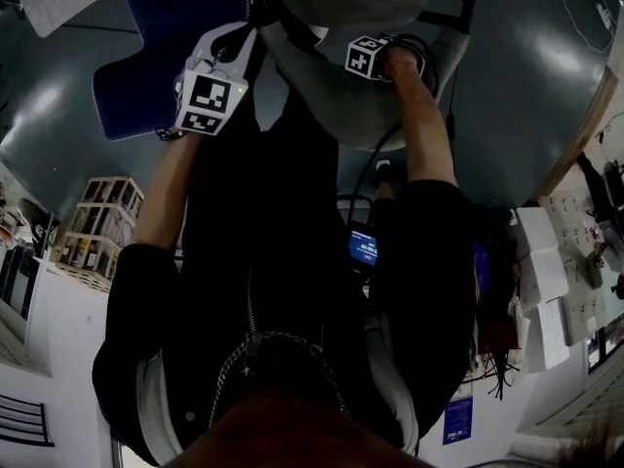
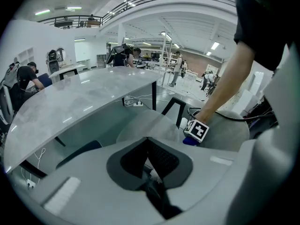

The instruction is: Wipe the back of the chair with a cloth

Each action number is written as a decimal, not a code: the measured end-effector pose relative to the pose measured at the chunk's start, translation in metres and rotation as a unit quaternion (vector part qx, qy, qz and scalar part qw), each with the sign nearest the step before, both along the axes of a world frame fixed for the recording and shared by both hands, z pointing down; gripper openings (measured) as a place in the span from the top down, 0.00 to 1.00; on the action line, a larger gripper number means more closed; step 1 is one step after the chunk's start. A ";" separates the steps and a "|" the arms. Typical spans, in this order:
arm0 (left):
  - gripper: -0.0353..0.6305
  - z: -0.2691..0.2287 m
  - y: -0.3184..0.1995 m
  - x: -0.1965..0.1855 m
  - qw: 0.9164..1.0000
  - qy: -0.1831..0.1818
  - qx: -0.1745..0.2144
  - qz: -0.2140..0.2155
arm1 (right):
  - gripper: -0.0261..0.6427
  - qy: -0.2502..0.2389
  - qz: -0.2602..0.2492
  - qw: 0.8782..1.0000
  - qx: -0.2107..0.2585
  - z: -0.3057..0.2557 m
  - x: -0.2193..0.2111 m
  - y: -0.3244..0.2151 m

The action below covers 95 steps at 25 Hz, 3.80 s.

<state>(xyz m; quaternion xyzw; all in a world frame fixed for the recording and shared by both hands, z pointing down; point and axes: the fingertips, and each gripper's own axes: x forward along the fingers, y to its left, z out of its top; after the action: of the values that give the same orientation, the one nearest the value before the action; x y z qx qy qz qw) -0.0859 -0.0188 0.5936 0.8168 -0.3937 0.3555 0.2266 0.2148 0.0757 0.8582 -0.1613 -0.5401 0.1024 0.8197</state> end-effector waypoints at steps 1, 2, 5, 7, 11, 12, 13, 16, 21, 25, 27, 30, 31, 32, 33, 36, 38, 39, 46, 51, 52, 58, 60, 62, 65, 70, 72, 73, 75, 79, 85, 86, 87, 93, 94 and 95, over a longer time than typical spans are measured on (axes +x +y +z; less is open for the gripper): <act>0.93 0.000 0.001 -0.001 1.000 0.001 0.000 -0.001 | 0.73 -0.007 0.003 1.000 -0.006 0.000 -0.006 0.006; 0.93 -0.001 0.002 -0.002 1.000 0.002 -0.001 -0.003 | 0.73 -0.011 0.004 1.000 -0.010 0.000 -0.012 0.011; 0.93 -0.003 0.003 -0.005 1.000 0.007 -0.001 -0.009 | 0.73 -0.021 0.006 1.000 -0.017 0.002 -0.028 0.020; 0.93 -0.002 0.002 -0.007 1.000 0.009 -0.001 -0.009 | 0.73 -0.026 0.008 0.999 -0.021 0.003 -0.037 0.024; 0.93 -0.001 0.000 -0.010 1.000 0.011 -0.002 -0.013 | 0.73 -0.062 0.026 0.997 -0.037 0.003 -0.066 0.032; 0.93 -0.001 -0.001 -0.012 1.000 0.011 -0.002 -0.014 | 0.73 -0.073 0.033 0.996 -0.042 0.002 -0.075 0.034; 0.93 0.000 -0.001 -0.013 1.000 0.012 -0.003 -0.016 | 0.73 -0.084 0.039 0.995 -0.045 0.001 -0.085 0.036; 0.93 0.001 0.000 -0.017 1.000 0.013 -0.004 -0.018 | 0.73 -0.110 0.053 0.991 -0.052 0.001 -0.111 0.039; 0.93 0.000 0.000 -0.023 1.000 0.016 -0.005 -0.024 | 0.73 -0.150 0.099 0.982 -0.062 -0.004 -0.152 0.036; 0.93 0.000 0.001 -0.030 0.999 0.016 -0.006 -0.027 | 0.73 -0.176 0.119 0.975 -0.066 -0.007 -0.178 0.032; 0.93 0.000 0.001 -0.032 0.999 0.017 -0.006 -0.028 | 0.73 -0.184 0.123 0.973 -0.067 -0.007 -0.187 0.030; 0.93 0.001 0.002 -0.032 0.999 0.019 -0.007 -0.026 | 0.73 -0.191 0.131 0.971 -0.066 -0.006 -0.199 0.025; 0.93 0.001 0.003 -0.033 0.999 0.019 -0.008 -0.025 | 0.73 -0.192 0.134 0.970 -0.064 -0.006 -0.203 0.024; 0.93 0.001 0.003 -0.033 0.999 0.020 -0.009 -0.025 | 0.73 -0.194 0.135 0.970 -0.061 -0.005 -0.207 0.022; 0.93 0.001 0.004 -0.034 0.999 0.021 -0.009 -0.025 | 0.73 -0.196 0.134 0.970 -0.059 -0.005 -0.211 0.021; 0.93 0.001 0.005 -0.035 0.999 0.021 -0.010 -0.023 | 0.73 -0.203 0.138 0.968 -0.053 -0.006 -0.222 0.014; 0.93 0.003 0.008 -0.036 0.999 0.021 -0.012 -0.024 | 0.73 -0.209 0.150 0.965 -0.050 -0.006 -0.229 0.009; 0.93 0.004 0.009 -0.037 0.999 0.022 -0.012 -0.025 | 0.73 -0.213 0.154 0.964 -0.048 -0.007 -0.232 0.006; 0.93 0.003 0.009 -0.044 0.999 0.021 -0.011 -0.030 | 0.74 -0.222 0.206 0.953 -0.008 -0.006 -0.243 -0.015; 0.93 -0.004 0.007 -0.045 0.999 0.021 -0.004 -0.028 | 0.74 -0.256 0.249 0.933 0.045 -0.021 -0.241 -0.030; 0.93 -0.007 0.007 -0.045 0.999 0.021 -0.002 -0.026 | 0.74 -0.267 0.280 0.920 0.058 -0.027 -0.242 -0.037; 0.93 -0.023 0.006 -0.033 1.000 0.023 0.015 -0.012 | 0.73 -0.329 0.493 0.795 0.129 -0.085 -0.236 -0.104; 0.93 -0.031 0.007 -0.026 0.999 0.024 0.021 -0.005 | 0.73 -0.334 0.535 0.762 0.147 -0.106 -0.227 -0.116; 0.93 -0.040 0.009 -0.020 0.999 0.026 0.027 0.000 | 0.73 -0.334 0.552 0.745 0.169 -0.128 -0.216 -0.123; 0.93 -0.053 0.016 -0.011 0.999 0.029 0.036 0.007 | 0.73 -0.342 0.555 0.731 0.203 -0.168 -0.201 -0.129; 0.93 -0.076 0.020 0.007 0.997 0.036 0.065 0.023 | 0.73 -0.372 0.571 0.691 0.242 -0.232 -0.181 -0.136; 0.93 -0.083 0.022 0.013 0.996 0.036 0.074 0.031 | 0.73 -0.386 0.578 0.673 0.254 -0.253 -0.176 -0.134; 0.93 -0.086 0.026 0.015 0.996 0.037 0.077 0.037 | 0.73 -0.392 0.582 0.664 0.259 -0.263 -0.175 -0.130; 0.93 -0.094 0.033 0.017 0.994 0.037 0.083 0.054 | 0.73 -0.403 0.590 0.645 0.271 -0.281 -0.176 -0.120; 0.93 -0.113 0.052 0.015 0.990 0.052 0.101 0.084 | 0.73 -0.417 0.596 0.619 0.296 -0.312 -0.184 -0.096; 0.93 -0.125 0.106 -0.001 0.985 0.066 0.117 0.106 | 0.73 -0.446 0.592 0.588 0.325 -0.352 -0.201 -0.042; 0.93 -0.128 0.115 -0.006 0.984 0.069 0.122 0.109 | 0.73 -0.453 0.595 0.578 0.327 -0.360 -0.205 -0.033; 0.93 -0.131 0.125 -0.012 0.983 0.072 0.127 0.111 | 0.73 -0.457 0.599 0.569 0.331 -0.367 -0.210 -0.022; 0.93 -0.154 0.197 -0.050 0.970 0.078 0.162 0.165 | 0.73 -0.463 0.599 0.534 0.376 -0.404 -0.241 0.061; 0.93 -0.159 0.206 -0.055 0.969 0.082 0.167 0.163 | 0.73 -0.467 0.598 0.528 0.381 -0.411 -0.247 0.075; 0.93 -0.164 0.215 -0.059 0.968 0.085 0.173 0.164 | 0.73 -0.471 0.597 0.523 0.384 -0.419 -0.252 0.089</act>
<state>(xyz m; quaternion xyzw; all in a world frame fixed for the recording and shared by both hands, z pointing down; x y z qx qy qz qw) -0.1452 0.1960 0.4292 0.9242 -0.2895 0.2435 0.0534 -0.0373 0.1644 0.4391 0.5050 -0.8042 0.2596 0.1757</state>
